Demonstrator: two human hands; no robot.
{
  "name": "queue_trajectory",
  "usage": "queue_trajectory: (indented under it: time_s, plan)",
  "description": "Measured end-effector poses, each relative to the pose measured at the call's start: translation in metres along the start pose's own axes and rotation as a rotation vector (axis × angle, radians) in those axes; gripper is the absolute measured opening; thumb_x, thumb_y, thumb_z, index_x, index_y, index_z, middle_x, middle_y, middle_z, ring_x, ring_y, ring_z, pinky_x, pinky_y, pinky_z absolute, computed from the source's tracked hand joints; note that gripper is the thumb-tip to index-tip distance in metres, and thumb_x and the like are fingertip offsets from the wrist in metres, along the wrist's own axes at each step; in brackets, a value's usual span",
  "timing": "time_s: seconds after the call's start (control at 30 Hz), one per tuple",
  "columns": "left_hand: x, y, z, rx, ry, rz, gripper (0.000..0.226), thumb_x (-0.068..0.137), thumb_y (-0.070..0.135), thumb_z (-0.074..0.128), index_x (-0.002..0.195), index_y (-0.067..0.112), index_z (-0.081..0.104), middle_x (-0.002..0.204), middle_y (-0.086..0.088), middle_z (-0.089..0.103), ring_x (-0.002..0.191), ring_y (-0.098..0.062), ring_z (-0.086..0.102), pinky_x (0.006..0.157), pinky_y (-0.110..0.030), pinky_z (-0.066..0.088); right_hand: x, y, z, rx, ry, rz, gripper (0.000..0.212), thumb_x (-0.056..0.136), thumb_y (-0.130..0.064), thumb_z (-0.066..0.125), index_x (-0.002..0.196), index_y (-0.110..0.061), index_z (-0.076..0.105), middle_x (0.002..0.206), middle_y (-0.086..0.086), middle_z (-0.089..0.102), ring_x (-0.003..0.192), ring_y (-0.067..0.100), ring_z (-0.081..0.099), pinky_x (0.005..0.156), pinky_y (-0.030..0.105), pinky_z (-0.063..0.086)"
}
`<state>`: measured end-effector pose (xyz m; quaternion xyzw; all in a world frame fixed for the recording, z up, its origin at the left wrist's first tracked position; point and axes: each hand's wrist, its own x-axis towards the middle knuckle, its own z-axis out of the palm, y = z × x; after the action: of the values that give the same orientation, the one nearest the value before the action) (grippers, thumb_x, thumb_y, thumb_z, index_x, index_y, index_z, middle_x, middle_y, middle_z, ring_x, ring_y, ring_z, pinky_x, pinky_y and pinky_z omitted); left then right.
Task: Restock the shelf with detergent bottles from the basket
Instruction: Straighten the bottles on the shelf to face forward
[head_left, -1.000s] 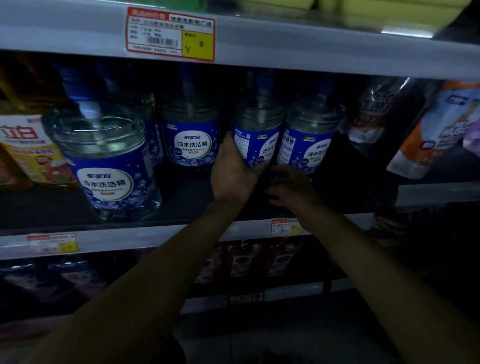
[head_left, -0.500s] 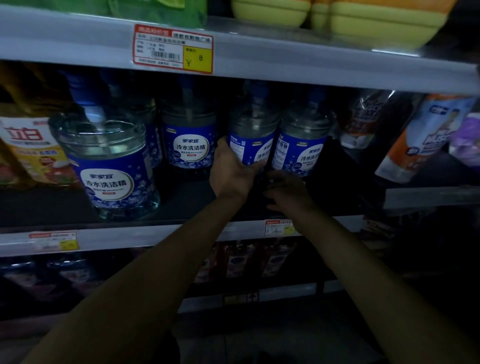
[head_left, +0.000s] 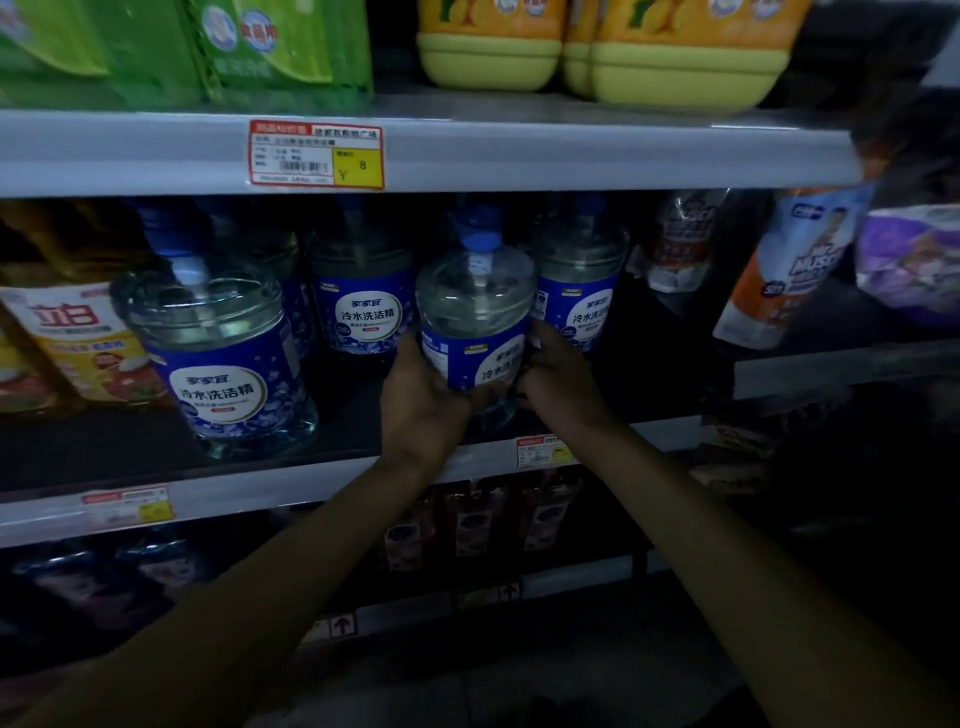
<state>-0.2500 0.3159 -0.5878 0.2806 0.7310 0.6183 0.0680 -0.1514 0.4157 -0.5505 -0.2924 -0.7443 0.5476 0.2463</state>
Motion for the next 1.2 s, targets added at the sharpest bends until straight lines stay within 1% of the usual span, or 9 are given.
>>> queue_trajectory:
  time_s: [0.07, 0.17, 0.3, 0.4, 0.57, 0.7, 0.97, 1.13, 1.2]
  plan:
    - [-0.005, 0.002, 0.004, -0.006, -0.019, 0.017, 0.086, 0.064, 0.019, 0.099, 0.134, 0.014, 0.049, 0.13, 0.003, 0.066, 0.113, -0.01, 0.065, 0.085, -0.012, 0.054, -0.005, 0.0, -0.002, -0.035, 0.035, -0.034, 0.046, 0.086, -0.021, 0.056, 0.131, -0.027, 0.056, 0.131, -0.003, 0.064, 0.121, 0.019, 0.059, 0.103, 0.045, 0.05]
    - [-0.009, 0.006, 0.01, -0.013, -0.04, 0.048, 0.091, 0.063, 0.019, 0.099, 0.138, 0.013, 0.048, 0.135, 0.0, 0.065, 0.116, -0.01, 0.064, 0.095, -0.026, 0.057, -0.006, 0.004, -0.009, -0.017, 0.103, -0.011, 0.047, 0.089, -0.005, 0.053, 0.132, -0.024, 0.055, 0.129, -0.003, 0.064, 0.12, 0.02, 0.058, 0.104, 0.045, 0.049]
    - [-0.014, 0.006, 0.008, -0.013, 0.006, 0.06, 0.096, 0.062, 0.023, 0.1, 0.142, 0.017, 0.046, 0.137, 0.003, 0.064, 0.118, -0.009, 0.064, 0.094, -0.024, 0.056, -0.004, 0.004, -0.007, 0.016, 0.097, -0.013, 0.053, 0.085, 0.007, 0.049, 0.124, -0.027, 0.06, 0.116, -0.011, 0.069, 0.11, 0.009, 0.063, 0.1, 0.044, 0.053]
    - [-0.015, 0.005, -0.006, -0.004, 0.035, 0.043, 0.096, 0.064, 0.021, 0.1, 0.143, 0.019, 0.045, 0.136, 0.008, 0.064, 0.117, -0.006, 0.063, 0.089, -0.011, 0.053, 0.0, 0.003, 0.007, 0.087, 0.075, -0.014, 0.057, 0.081, 0.01, 0.048, 0.12, -0.029, 0.063, 0.115, -0.006, 0.071, 0.109, 0.012, 0.065, 0.098, 0.045, 0.055]
    - [-0.018, 0.0, -0.034, 0.049, 0.118, 0.035, 0.09, 0.068, 0.023, 0.097, 0.141, 0.015, 0.046, 0.13, 0.011, 0.062, 0.115, -0.006, 0.062, 0.083, -0.005, 0.051, 0.002, -0.007, 0.034, 0.145, -0.037, 0.001, 0.064, 0.079, 0.016, 0.043, 0.102, -0.04, 0.062, 0.099, 0.004, 0.074, 0.094, 0.017, 0.07, 0.072, 0.029, 0.054]
    - [-0.021, -0.003, -0.05, 0.108, 0.195, 0.015, 0.082, 0.07, 0.024, 0.096, 0.134, 0.014, 0.046, 0.128, 0.007, 0.063, 0.109, -0.006, 0.061, 0.073, 0.001, 0.046, 0.009, -0.009, 0.057, 0.16, -0.109, 0.018, 0.065, 0.08, 0.012, 0.044, 0.117, -0.037, 0.064, 0.109, 0.004, 0.075, 0.101, 0.018, 0.07, 0.076, 0.031, 0.056]
    - [-0.017, -0.01, -0.072, 0.24, 0.308, -0.003, 0.093, 0.07, 0.034, 0.095, 0.144, 0.013, 0.041, 0.14, -0.006, 0.063, 0.124, -0.026, 0.064, 0.096, -0.042, 0.057, 0.012, -0.015, 0.094, 0.211, -0.14, 0.048, 0.071, 0.079, 0.014, 0.039, 0.13, -0.03, 0.062, 0.126, 0.003, 0.07, 0.114, 0.021, 0.065, 0.096, 0.046, 0.057]
    - [-0.019, -0.01, -0.076, 0.238, 0.292, -0.015, 0.088, 0.073, 0.034, 0.094, 0.143, 0.015, 0.043, 0.138, -0.006, 0.064, 0.123, -0.026, 0.065, 0.096, -0.046, 0.058, 0.018, -0.009, 0.095, 0.188, -0.128, 0.062, 0.075, 0.081, 0.017, 0.038, 0.143, -0.022, 0.055, 0.133, 0.009, 0.065, 0.121, 0.024, 0.062, 0.098, 0.043, 0.056]
    - [-0.022, -0.008, -0.078, 0.207, 0.284, -0.031, 0.085, 0.074, 0.034, 0.093, 0.143, 0.016, 0.046, 0.136, -0.003, 0.066, 0.121, -0.023, 0.065, 0.096, -0.047, 0.058, 0.021, -0.006, 0.09, 0.172, -0.121, 0.072, 0.072, 0.083, 0.019, 0.038, 0.142, -0.018, 0.056, 0.126, 0.01, 0.068, 0.115, 0.023, 0.064, 0.09, 0.035, 0.058]
